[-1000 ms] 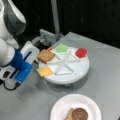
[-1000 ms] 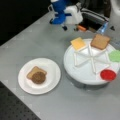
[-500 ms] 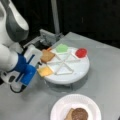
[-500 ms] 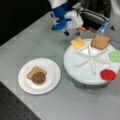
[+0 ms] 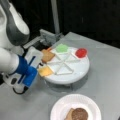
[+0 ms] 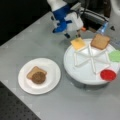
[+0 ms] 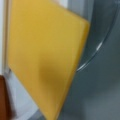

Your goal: Ingredient selection for cheeseburger or sandwich

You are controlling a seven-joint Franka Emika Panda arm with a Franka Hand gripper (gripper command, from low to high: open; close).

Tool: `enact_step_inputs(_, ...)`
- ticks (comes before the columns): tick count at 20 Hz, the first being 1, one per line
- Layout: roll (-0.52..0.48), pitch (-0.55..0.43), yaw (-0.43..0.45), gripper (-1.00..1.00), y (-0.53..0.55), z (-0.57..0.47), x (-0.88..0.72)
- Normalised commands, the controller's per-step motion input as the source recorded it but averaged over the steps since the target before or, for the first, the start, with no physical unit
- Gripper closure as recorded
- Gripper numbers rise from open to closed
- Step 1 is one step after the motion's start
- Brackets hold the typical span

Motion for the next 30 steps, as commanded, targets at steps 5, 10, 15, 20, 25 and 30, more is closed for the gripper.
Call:
enact_step_inputs(5, 0.184, -0.127, -0.044, -1.0, 0.02, -0.12, -0.02)
enact_step_inputs(10, 0.149, -0.115, -0.042, -1.0, -0.02, -0.09, 0.01)
enact_step_inputs(15, 0.139, -0.125, -0.041, -1.0, -0.03, -0.12, 0.02)
enact_step_inputs(20, 0.206, -0.143, -0.032, -1.0, -0.04, -0.16, 0.06)
enact_step_inputs(25, 0.322, -0.178, -0.018, -1.0, -0.1, -0.18, 0.09)
enact_step_inputs(30, 0.334, -0.109, -0.005, -1.0, -0.16, -0.11, 0.06)
